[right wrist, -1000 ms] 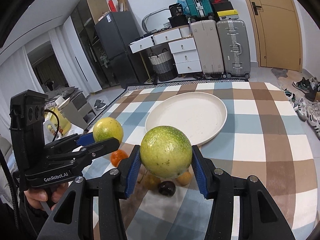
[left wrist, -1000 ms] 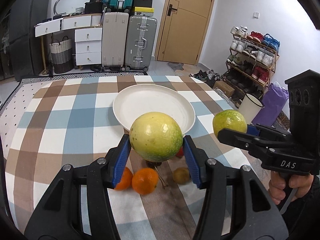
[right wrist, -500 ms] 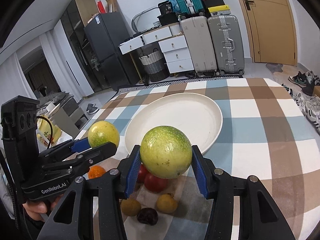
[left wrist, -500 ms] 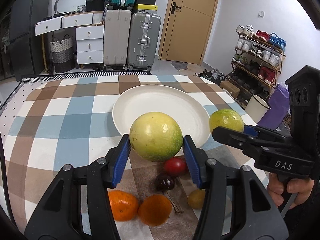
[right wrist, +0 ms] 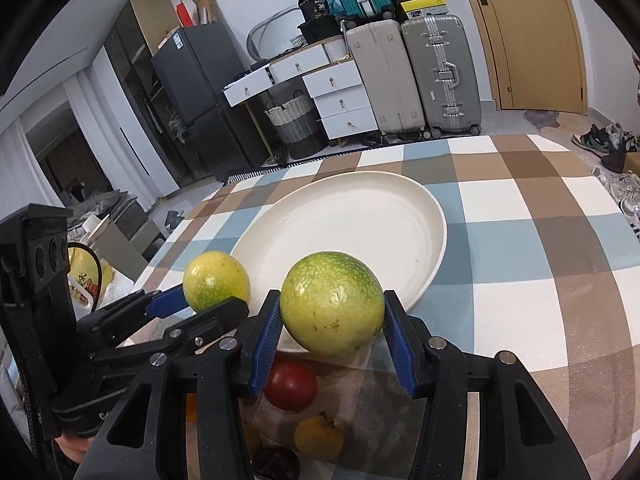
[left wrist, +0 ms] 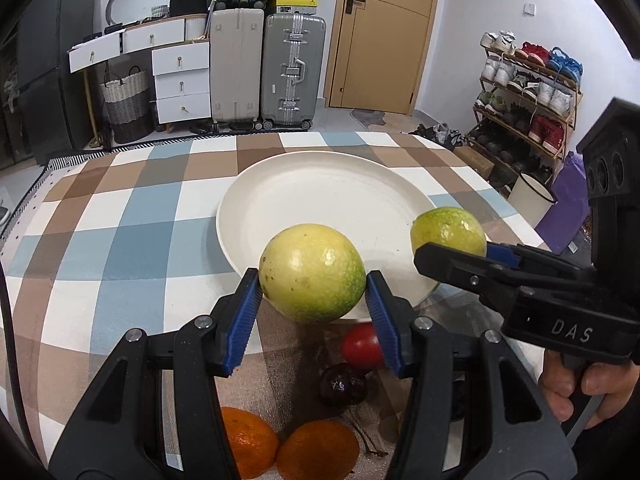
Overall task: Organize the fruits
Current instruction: 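Carry both green fruits onto the white plate and open both grippers, then move the right gripper back toward the dark plum beside the tomatoes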
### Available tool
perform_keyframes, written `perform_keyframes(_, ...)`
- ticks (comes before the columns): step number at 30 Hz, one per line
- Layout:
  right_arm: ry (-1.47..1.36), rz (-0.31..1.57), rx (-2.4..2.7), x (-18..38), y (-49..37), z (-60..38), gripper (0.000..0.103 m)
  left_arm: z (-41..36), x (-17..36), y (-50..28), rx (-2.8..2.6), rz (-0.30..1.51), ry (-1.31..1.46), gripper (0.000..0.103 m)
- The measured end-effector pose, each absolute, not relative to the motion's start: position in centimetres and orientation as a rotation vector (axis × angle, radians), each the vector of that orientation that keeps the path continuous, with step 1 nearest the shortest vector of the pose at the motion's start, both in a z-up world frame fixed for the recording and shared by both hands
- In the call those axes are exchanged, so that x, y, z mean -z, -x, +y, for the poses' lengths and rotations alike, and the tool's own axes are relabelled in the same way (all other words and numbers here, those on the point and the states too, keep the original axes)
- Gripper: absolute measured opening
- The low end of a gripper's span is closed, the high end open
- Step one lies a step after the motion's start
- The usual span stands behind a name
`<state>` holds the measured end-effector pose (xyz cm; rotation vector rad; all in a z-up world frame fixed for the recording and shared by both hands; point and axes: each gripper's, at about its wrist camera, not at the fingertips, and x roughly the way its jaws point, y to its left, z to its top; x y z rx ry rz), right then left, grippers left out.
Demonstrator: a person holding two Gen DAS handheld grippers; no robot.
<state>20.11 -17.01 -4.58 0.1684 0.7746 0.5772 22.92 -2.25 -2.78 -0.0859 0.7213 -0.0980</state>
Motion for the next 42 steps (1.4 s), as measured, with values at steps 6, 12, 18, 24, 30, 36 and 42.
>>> perform_keyframes(6,-0.18,0.733,-0.549,3.8,-20.1,-17.7,0.065,-2.3,2.6,-23.3,0.09,0.72,0.093,0.051)
perform_keyframes(12,-0.171,0.706,-0.543,3.1,-19.1,-19.1,0.084,-1.2,1.5,-21.9,0.068,0.676,0.108,0.084)
perform_keyframes(18,-0.138,0.713,-0.564,2.8,-17.8,-19.6,0.102,0.4,0.1,-18.8,0.04,0.643,0.131,0.098)
perform_keyframes(24,-0.113,0.729,-0.587,2.8,-16.6,-20.1,0.103,1.8,-0.4,-15.5,0.023,0.611,0.141,0.102)
perform_keyframes(30,-0.092,0.734,-0.595,2.4,-15.7,-20.4,0.103,2.1,0.4,-13.5,0.012,0.636,0.134,0.102)
perform_keyframes(36,-0.06,0.758,-0.585,2.6,-15.3,-21.0,0.103,1.5,1.1,-12.6,0.021,0.657,0.129,0.102)
perform_keyframes(42,-0.038,0.751,-0.576,2.4,-14.1,-21.7,0.103,0.5,1.4,-12.3,0.038,0.674,0.106,0.102)
